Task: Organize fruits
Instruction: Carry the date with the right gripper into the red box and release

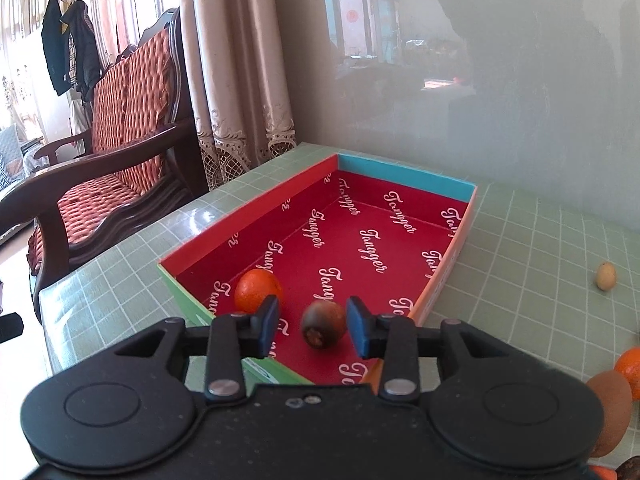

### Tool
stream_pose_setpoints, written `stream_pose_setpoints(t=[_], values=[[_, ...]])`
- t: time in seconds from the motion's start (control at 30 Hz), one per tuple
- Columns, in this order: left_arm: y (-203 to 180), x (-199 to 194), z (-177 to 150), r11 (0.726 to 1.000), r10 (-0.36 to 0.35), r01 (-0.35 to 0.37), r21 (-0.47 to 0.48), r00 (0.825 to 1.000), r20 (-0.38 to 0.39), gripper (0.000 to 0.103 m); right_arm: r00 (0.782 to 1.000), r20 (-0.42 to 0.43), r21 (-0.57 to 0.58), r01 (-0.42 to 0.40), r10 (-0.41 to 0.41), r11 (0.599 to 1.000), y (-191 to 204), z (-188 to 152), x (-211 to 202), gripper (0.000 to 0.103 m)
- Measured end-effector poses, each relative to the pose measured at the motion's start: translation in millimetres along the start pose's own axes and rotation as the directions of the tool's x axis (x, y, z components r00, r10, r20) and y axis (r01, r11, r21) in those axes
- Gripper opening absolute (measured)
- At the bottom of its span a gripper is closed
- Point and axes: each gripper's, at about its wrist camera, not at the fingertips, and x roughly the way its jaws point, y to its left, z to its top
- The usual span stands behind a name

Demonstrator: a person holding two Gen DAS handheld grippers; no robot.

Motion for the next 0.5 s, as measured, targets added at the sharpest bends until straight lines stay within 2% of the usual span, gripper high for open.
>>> stream_pose_setpoints(t=[0.17, 0.27, 0.37, 0.43, 0.5], values=[[-10, -3, -2, 1.0, -0.016, 0.015, 0.026, 1.0, 0.006, 0.095, 0.999, 0.041, 0.0, 0.024, -0.024, 1.0, -5, -1, -20, 0.04], [-20, -8, -4, 0.998, -0.033, 0.032, 0.052, 0.999, 0.02, 0.095, 0.996, 0.071, 0.023, 0.056, -0.057, 0.998, -18, -5, -40, 0.046], [-34, -14, -6, 0.995, -0.06, 0.057, 0.086, 0.998, 0.032, 0.095, 0.986, 0.098, 0.036, 0.13, -0.133, 0.991, -34, -12, -63, 0.058], [-45, -18, -8, 0.991, -0.082, 0.077, 0.111, 0.996, 0.038, 0.095, 0.974, 0.113, 0.061, 0.191, -0.197, 0.98, -49, -18, -78, 0.07], [-58, -24, -11, 0.986, -0.106, 0.099, 0.137, 0.993, 0.043, 0.095, 0.955, 0.126, 0.085, 0.259, -0.268, 0.962, -64, -25, -92, 0.07]])
